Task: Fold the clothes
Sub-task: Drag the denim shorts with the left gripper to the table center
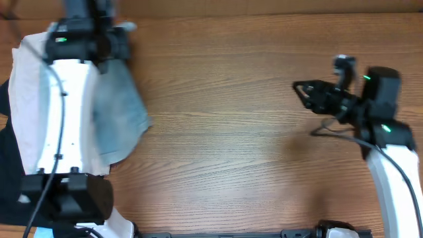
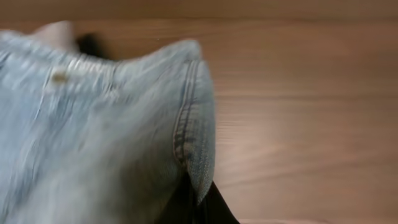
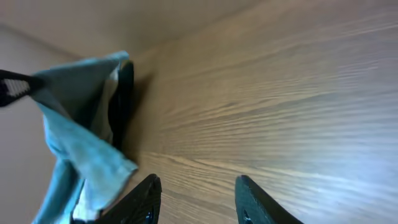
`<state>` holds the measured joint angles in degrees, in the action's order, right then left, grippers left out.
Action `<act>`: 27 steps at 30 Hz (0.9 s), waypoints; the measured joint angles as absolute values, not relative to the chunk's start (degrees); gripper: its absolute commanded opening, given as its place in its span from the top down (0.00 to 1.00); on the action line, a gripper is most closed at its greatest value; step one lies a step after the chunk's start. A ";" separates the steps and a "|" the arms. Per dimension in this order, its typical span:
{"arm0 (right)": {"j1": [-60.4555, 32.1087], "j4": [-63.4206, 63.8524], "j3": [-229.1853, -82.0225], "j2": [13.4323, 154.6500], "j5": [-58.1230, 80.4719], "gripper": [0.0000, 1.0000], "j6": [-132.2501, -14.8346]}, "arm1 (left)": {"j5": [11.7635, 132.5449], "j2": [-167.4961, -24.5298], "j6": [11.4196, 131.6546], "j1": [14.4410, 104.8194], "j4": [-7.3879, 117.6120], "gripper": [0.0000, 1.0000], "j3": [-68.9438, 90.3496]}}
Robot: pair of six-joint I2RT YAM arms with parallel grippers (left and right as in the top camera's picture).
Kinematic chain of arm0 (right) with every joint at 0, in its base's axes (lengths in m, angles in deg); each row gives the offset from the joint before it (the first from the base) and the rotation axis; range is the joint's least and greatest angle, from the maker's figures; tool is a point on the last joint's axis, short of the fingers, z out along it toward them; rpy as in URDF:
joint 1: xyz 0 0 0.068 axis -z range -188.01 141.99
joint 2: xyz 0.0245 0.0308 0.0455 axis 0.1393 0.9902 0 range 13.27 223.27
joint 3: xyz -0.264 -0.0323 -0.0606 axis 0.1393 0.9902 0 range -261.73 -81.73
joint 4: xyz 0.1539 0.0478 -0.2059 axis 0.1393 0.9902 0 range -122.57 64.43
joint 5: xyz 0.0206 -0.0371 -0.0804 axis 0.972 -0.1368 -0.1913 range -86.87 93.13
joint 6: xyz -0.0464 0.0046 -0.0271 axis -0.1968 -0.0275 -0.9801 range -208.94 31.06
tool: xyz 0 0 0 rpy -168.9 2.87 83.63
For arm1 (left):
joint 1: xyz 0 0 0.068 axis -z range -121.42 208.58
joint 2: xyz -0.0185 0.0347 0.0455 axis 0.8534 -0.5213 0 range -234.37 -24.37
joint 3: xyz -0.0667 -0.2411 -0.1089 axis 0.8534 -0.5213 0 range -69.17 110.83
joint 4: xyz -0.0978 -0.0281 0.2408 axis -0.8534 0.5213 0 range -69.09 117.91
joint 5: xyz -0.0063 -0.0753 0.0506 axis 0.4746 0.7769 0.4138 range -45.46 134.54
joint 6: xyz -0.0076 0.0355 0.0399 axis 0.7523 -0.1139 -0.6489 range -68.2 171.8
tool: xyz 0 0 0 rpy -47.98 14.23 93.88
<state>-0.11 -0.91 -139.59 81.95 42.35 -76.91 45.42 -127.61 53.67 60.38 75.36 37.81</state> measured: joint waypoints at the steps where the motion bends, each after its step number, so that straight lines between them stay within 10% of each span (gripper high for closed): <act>1: 1.31 0.62 -139.59 79.94 42.38 0.58 -76.93 | 45.77 -127.80 54.13 62.96 75.21 0.96 37.81; 22: 14.36 12.16 -139.59 71.03 41.70 0.51 -78.29 | 55.28 -152.87 61.41 97.06 42.49 0.96 37.81; 27: 16.81 12.88 -139.59 71.03 41.68 0.51 -78.33 | 56.00 -152.85 62.43 96.95 44.15 0.78 41.15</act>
<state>16.81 12.88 -139.59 71.03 41.68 -78.33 56.00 -152.85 62.43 96.95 44.15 41.15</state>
